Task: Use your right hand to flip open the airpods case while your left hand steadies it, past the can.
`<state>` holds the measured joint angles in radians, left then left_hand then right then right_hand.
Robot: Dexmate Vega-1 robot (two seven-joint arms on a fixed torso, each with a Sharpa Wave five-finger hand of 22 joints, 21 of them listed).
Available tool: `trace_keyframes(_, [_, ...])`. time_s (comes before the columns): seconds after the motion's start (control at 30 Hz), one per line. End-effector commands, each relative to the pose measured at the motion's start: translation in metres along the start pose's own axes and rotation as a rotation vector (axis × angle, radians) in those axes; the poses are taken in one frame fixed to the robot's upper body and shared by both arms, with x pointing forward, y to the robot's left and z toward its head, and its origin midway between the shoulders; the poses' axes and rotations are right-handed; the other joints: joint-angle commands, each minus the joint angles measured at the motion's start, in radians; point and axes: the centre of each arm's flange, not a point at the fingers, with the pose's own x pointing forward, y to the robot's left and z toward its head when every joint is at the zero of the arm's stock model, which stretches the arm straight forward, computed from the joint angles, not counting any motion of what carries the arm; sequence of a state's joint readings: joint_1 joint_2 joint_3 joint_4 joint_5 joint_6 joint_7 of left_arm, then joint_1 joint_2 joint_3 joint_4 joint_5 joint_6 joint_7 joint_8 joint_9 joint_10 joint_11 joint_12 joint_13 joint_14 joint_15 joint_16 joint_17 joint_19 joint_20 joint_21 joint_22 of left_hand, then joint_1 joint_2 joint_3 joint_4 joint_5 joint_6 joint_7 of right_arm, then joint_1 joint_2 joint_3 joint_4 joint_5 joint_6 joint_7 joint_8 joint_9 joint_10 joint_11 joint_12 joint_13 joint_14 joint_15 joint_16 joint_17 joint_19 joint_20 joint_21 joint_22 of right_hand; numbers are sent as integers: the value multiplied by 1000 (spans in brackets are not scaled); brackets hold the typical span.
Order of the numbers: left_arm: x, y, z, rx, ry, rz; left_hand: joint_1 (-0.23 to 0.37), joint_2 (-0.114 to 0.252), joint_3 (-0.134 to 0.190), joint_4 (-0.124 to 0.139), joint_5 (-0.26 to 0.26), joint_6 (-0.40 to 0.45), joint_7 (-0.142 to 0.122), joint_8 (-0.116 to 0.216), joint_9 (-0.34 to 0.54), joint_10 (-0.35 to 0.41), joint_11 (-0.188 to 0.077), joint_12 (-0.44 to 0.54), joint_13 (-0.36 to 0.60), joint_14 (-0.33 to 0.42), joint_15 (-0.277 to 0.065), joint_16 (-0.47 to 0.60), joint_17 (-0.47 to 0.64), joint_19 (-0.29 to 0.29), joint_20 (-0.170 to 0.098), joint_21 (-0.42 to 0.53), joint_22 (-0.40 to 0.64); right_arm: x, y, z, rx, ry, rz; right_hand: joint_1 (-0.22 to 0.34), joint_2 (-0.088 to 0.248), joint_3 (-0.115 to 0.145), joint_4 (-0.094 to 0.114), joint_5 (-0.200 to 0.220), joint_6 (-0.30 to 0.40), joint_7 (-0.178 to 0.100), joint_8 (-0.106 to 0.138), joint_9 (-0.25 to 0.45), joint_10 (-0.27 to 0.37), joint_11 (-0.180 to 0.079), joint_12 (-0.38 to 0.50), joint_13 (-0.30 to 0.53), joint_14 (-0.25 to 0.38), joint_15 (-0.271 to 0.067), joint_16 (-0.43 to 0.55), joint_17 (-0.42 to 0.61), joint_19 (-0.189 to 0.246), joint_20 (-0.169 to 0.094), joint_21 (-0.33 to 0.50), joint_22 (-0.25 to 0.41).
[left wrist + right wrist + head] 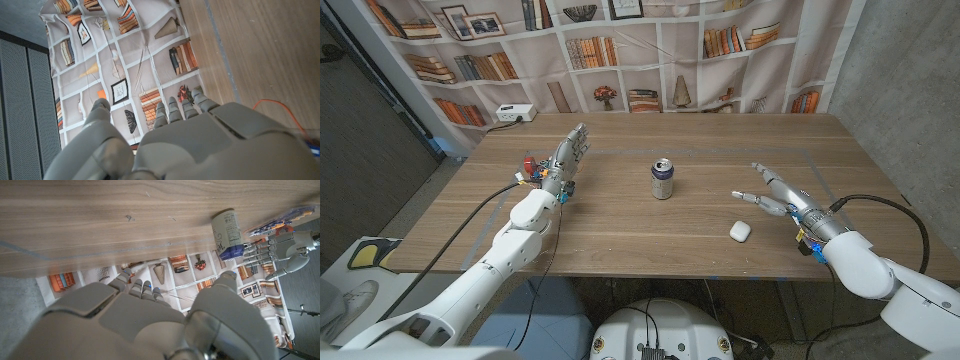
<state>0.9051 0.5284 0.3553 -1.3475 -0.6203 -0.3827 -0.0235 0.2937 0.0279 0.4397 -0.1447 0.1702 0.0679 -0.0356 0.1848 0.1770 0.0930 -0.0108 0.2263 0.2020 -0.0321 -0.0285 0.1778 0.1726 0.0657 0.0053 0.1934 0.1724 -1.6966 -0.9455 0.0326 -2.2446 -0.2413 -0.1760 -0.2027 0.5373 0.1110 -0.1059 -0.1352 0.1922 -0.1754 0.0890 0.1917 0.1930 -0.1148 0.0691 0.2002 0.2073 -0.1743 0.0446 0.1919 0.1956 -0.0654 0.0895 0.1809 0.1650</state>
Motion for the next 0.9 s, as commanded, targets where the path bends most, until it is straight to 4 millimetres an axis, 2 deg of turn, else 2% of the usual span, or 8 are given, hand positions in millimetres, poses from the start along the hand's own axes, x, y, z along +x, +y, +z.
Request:
trace_keyframes(0.03, [-2,1,0,7,9,1,7,10,-5,1,6,6,-3,4,2,10,0,5,2,-6,1,3,2,-8,-3,-3,1,-2,3,5,-72,19,38,15,0,9,-4,-1,-41,-7,2,6,17,-4,15,2,-99,-3,2,3,-6,4,0,4])
trace_keyframes(0.1, [-2,0,0,5,10,0,7,10,-5,1,6,6,-3,4,2,10,-1,5,2,-6,2,3,2,-9,-3,-3,1,-2,3,4,-75,14,42,18,0,11,-5,-1,-38,-8,4,6,31,-1,21,3,-95,-4,4,3,-3,3,1,4])
trace_keyframes(0.23, [-1,0,0,7,11,-1,7,10,-5,2,6,6,-4,4,2,9,1,5,2,-6,1,3,2,-10,-3,-3,1,-3,4,5,-98,16,42,25,0,14,-8,-2,-27,-5,10,6,57,5,31,5,-84,4,10,3,3,21,5,4])
trace_keyframes(0.37, [-1,-1,-1,6,12,-1,7,10,-6,2,6,6,-4,3,2,10,-1,5,2,-7,0,3,2,-11,-2,-4,1,-3,5,7,-123,22,50,31,0,18,-9,-3,-24,-4,12,6,72,7,36,7,-81,9,11,3,4,23,5,4])
trace_keyframes(0.6, [-1,-2,-3,7,14,1,6,10,-7,2,6,6,-5,3,2,13,-3,6,2,-11,-2,2,2,-25,0,-8,2,-4,6,11,-169,29,58,39,-1,23,-10,-4,-14,-29,16,6,98,7,45,11,-79,7,14,3,6,18,6,4])
trace_keyframes(0.8, [-2,-2,-5,8,17,1,5,10,-8,2,6,5,-7,3,2,14,-2,6,2,-11,-2,2,2,-26,0,-7,2,-6,5,12,-180,33,61,43,-1,26,-10,-4,-18,-31,15,6,112,13,49,14,-73,13,16,3,9,22,7,3])
trace_keyframes(0.83, [-2,-2,-6,9,18,2,5,10,-8,2,6,5,-7,2,2,15,-4,6,2,-11,-2,2,2,-26,0,-7,2,-6,5,12,-183,33,62,45,-1,27,-10,-5,-17,-44,15,6,114,11,49,15,-73,11,17,3,8,17,7,3])
trace_keyframes(0.9, [-3,-1,-6,9,20,0,4,9,-9,3,6,5,-8,2,2,21,-4,8,2,2,-4,7,3,-26,0,-6,2,-7,6,12,-197,39,61,46,-1,28,-10,-5,-19,-51,15,6,125,12,53,17,-71,16,17,3,9,21,7,3])
